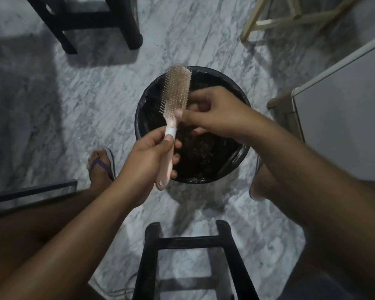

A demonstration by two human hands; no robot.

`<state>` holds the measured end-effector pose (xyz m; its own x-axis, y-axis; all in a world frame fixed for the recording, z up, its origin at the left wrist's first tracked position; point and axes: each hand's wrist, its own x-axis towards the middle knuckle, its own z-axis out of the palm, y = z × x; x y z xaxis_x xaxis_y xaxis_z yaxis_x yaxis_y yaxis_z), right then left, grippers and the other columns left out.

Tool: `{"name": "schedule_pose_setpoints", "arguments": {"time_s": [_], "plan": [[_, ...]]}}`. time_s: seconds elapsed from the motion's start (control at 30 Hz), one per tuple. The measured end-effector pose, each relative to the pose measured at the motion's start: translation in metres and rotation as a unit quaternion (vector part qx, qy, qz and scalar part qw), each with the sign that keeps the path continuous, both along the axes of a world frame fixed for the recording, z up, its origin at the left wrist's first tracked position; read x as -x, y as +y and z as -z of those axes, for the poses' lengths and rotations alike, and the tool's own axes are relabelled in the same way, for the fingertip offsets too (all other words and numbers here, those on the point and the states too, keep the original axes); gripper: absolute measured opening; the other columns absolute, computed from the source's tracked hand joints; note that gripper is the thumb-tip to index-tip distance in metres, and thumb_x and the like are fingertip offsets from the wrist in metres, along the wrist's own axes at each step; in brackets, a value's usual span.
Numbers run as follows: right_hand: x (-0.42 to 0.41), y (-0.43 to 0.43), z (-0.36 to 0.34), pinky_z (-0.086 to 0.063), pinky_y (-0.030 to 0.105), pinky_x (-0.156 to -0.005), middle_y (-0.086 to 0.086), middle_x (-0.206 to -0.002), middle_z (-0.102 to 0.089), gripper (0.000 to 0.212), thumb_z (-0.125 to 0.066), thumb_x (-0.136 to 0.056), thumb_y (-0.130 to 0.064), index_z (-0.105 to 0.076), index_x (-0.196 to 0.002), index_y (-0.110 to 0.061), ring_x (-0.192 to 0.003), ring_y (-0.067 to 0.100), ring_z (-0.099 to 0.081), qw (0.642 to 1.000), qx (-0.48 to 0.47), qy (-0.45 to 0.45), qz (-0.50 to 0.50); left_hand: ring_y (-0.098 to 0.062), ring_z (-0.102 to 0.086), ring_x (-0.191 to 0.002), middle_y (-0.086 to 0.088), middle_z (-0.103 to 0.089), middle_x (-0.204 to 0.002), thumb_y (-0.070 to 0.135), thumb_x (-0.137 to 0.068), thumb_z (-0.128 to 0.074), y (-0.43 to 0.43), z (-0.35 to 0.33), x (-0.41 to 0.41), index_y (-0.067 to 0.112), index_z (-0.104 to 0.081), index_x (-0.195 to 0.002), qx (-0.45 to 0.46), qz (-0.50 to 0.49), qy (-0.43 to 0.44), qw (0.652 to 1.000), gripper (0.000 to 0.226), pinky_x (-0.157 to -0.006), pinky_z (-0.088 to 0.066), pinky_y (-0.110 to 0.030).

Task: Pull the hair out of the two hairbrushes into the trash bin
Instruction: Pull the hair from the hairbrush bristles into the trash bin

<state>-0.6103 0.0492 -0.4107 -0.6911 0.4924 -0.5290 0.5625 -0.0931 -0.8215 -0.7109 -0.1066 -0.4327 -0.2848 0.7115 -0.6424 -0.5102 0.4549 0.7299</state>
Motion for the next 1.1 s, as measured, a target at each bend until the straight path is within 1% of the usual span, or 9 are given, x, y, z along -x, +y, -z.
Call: {"name": "schedule_pose_setpoints", "arguments": {"time_s": [0.13, 0.23, 0.4, 0.5, 0.63, 0.77, 0.9, 1.0, 1.1], "plan": [[-0.006, -0.002, 0.01, -0.065, 0.035, -0.069, 0.008, -0.078, -0.078, 0.018, -0.075, -0.09, -0.022, -0.077, -0.092, -0.005, -0.072, 0.018, -0.076, 0.999, -0.038, 0.0, -0.009, -0.014, -0.048, -0.065, -0.003, -0.054, -0.09, 0.01, -0.105, -0.043, 0.0, 0.001, 0.002, 0.009, -0.058, -0.129, -0.003, -0.003, 0.023, 1.0, 0.029, -0.051, -0.04, -0.03], [-0.011, 0.001, 0.022, -0.064, 0.033, -0.065, -0.001, -0.069, -0.075, 0.015, -0.075, -0.089, -0.028, -0.078, -0.081, -0.016, -0.061, 0.012, -0.072, 0.984, -0.173, -0.034, -0.036, -0.013, -0.046, -0.064, -0.003, -0.052, -0.087, 0.008, -0.105, -0.042, 0.0, -0.001, -0.001, 0.01, -0.057, -0.128, -0.017, -0.021, 0.046, 0.999, 0.028, -0.048, -0.037, -0.028], [-0.017, 0.005, 0.046, -0.055, 0.026, -0.066, 0.001, -0.075, -0.07, 0.013, -0.074, -0.089, -0.032, -0.077, -0.085, -0.019, -0.07, 0.016, -0.068, 0.945, -0.305, -0.102, -0.054, -0.011, -0.044, -0.063, -0.002, -0.051, -0.085, 0.007, -0.105, -0.04, -0.001, -0.001, -0.02, 0.008, -0.054, -0.129, -0.022, -0.035, 0.031, 0.999, 0.027, -0.047, -0.036, -0.025], [-0.02, 0.004, 0.06, -0.058, 0.032, -0.072, 0.009, -0.083, -0.072, 0.014, -0.07, -0.091, -0.029, -0.076, -0.089, -0.016, -0.077, 0.025, -0.069, 0.926, -0.347, -0.128, -0.079, -0.01, -0.043, -0.062, -0.001, -0.05, -0.085, 0.007, -0.105, -0.04, -0.003, -0.001, -0.023, 0.008, -0.053, -0.13, -0.017, -0.039, 0.031, 0.999, 0.028, -0.047, -0.035, -0.024], [-0.03, 0.006, 0.08, -0.059, 0.038, -0.073, 0.016, -0.092, -0.069, 0.017, -0.065, -0.094, -0.021, -0.073, -0.095, -0.007, -0.081, 0.032, -0.069, 0.903, -0.345, -0.23, -0.11, -0.01, -0.044, -0.064, 0.001, -0.052, -0.085, 0.012, -0.104, -0.042, -0.004, -0.007, -0.022, 0.011, -0.053, -0.13, -0.057, -0.059, 0.032, 0.996, 0.028, -0.047, -0.038, -0.023], [-0.048, 0.002, 0.094, -0.051, 0.036, -0.074, 0.02, -0.108, -0.064, 0.019, -0.063, -0.094, -0.014, -0.067, -0.108, -0.001, -0.094, 0.038, -0.067, 0.885, -0.262, -0.35, -0.161, -0.01, -0.045, -0.065, 0.005, -0.053, -0.085, 0.017, -0.102, -0.043, -0.002, -0.021, 0.003, 0.014, -0.054, -0.125, -0.13, -0.082, 0.059, 0.986, 0.026, -0.05, -0.04, -0.025], [-0.035, -0.007, 0.093, -0.057, 0.04, -0.09, 0.02, -0.119, -0.063, 0.027, -0.062, -0.092, -0.014, -0.066, -0.118, -0.005, -0.103, 0.037, -0.065, 0.906, -0.199, -0.327, -0.18, -0.01, -0.045, -0.064, 0.003, -0.053, -0.086, 0.015, -0.103, -0.043, -0.005, -0.019, 0.009, 0.012, -0.055, -0.126, -0.085, -0.074, 0.065, 0.992, 0.026, -0.048, -0.04, -0.026], [-0.022, -0.008, 0.071, -0.048, 0.037, -0.103, 0.017, -0.141, -0.051, 0.054, -0.062, -0.09, -0.014, -0.05, -0.142, -0.011, -0.126, 0.036, -0.054, 0.914, -0.186, -0.293, -0.209, -0.012, -0.046, -0.064, 0.0, -0.053, -0.087, 0.011, -0.106, -0.041, -0.004, -0.014, 0.0, 0.01, -0.054, -0.132, -0.026, -0.028, 0.077, 0.996, 0.029, -0.048, -0.04, -0.028], [-0.013, -0.002, 0.042, -0.042, 0.048, -0.11, 0.015, -0.14, -0.051, 0.062, -0.063, -0.087, -0.009, -0.044, -0.146, -0.016, -0.131, 0.037, -0.048, 0.899, -0.204, -0.31, -0.232, -0.013, -0.047, -0.065, 0.0, -0.054, -0.088, 0.011, -0.105, -0.043, -0.005, -0.011, -0.005, 0.01, -0.056, -0.13, -0.004, -0.011, 0.077, 0.997, 0.027, -0.05, -0.042, -0.029]]}}
